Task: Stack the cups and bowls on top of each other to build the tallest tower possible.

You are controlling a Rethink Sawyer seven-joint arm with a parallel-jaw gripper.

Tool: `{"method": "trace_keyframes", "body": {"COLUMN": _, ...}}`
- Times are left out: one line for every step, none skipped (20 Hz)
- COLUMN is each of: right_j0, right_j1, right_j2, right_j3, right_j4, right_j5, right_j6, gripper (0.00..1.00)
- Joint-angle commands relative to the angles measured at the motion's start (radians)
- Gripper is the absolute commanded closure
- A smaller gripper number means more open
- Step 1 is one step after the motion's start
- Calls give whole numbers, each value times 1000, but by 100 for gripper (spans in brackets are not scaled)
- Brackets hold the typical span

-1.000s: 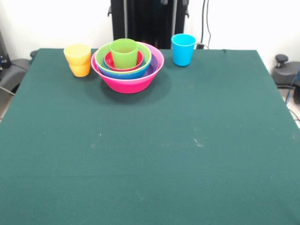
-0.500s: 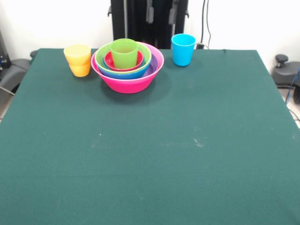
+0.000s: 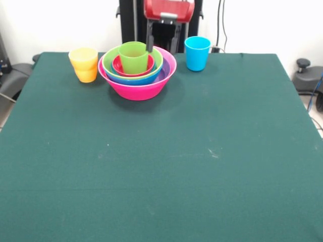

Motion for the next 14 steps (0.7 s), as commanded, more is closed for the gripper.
{"method": "trace_keyframes", "body": {"right_j0": 67, "right_j1": 125, "right_j2": -35, "right_j3": -177, "right_j4": -19, "right_j5": 132, "right_j6": 32, "gripper": 0}}
{"method": "trace_keyframes", "body": {"right_j0": 84, "right_j1": 135, "right_j2": -48, "right_j3": -177, "right_j4": -17, "right_j5": 122, "right_j6": 42, "gripper": 0}}
{"method": "trace_keyframes", "body": {"right_j0": 94, "right_j1": 139, "right_j2": -58, "right_j3": -172, "right_j4": -17, "right_j5": 113, "right_j6": 48, "gripper": 0}}
{"method": "trace_keyframes", "body": {"right_j0": 109, "right_j1": 151, "right_j2": -69, "right_j3": -171, "right_j4": -15, "right_j5": 100, "right_j6": 57, "gripper": 0}}
{"method": "trace_keyframes", "body": {"right_j0": 115, "right_j1": 156, "right_j2": -74, "right_j3": -166, "right_j4": -15, "right_j5": 88, "right_j6": 62, "gripper": 0}}
{"method": "trace_keyframes", "body": {"right_j0": 124, "right_j1": 164, "right_j2": -83, "right_j3": -164, "right_j4": -14, "right_j5": 70, "right_j6": 69, "gripper": 0}}
{"method": "trace_keyframes", "body": {"right_j0": 128, "right_j1": 164, "right_j2": -88, "right_j3": -159, "right_j4": -14, "right_j5": 61, "right_j6": 72, "gripper": 0}}
{"method": "trace_keyframes", "body": {"right_j0": 132, "right_j1": 158, "right_j2": -92, "right_j3": -151, "right_j4": -17, "right_j5": 53, "right_j6": 72, "gripper": 0}}
{"method": "trace_keyframes", "body": {"right_j0": 135, "right_j1": 153, "right_j2": -94, "right_j3": -146, "right_j4": -19, "right_j5": 44, "right_j6": 73, "gripper": 0}}
{"method": "trace_keyframes", "body": {"right_j0": 135, "right_j1": 138, "right_j2": -98, "right_j3": -123, "right_j4": -26, "right_j5": 13, "right_j6": 80, "gripper": 0}}
{"method": "trace_keyframes", "body": {"right_j0": 134, "right_j1": 126, "right_j2": -101, "right_j3": -108, "right_j4": -30, "right_j5": -5, "right_j6": 83, "gripper": 0}}
{"method": "trace_keyframes", "body": {"right_j0": 127, "right_j1": 83, "right_j2": -98, "right_j3": -62, "right_j4": -40, "right_j5": -33, "right_j6": 92, "gripper": 0}}
{"method": "trace_keyframes", "body": {"right_j0": 120, "right_j1": 52, "right_j2": -91, "right_j3": -36, "right_j4": -45, "right_j5": -27, "right_j6": 91, "gripper": 0}}
{"method": "trace_keyframes", "body": {"right_j0": 113, "right_j1": 2, "right_j2": -84, "right_j3": 12, "right_j4": -50, "right_j5": -4, "right_j6": 88, "gripper": 0}}
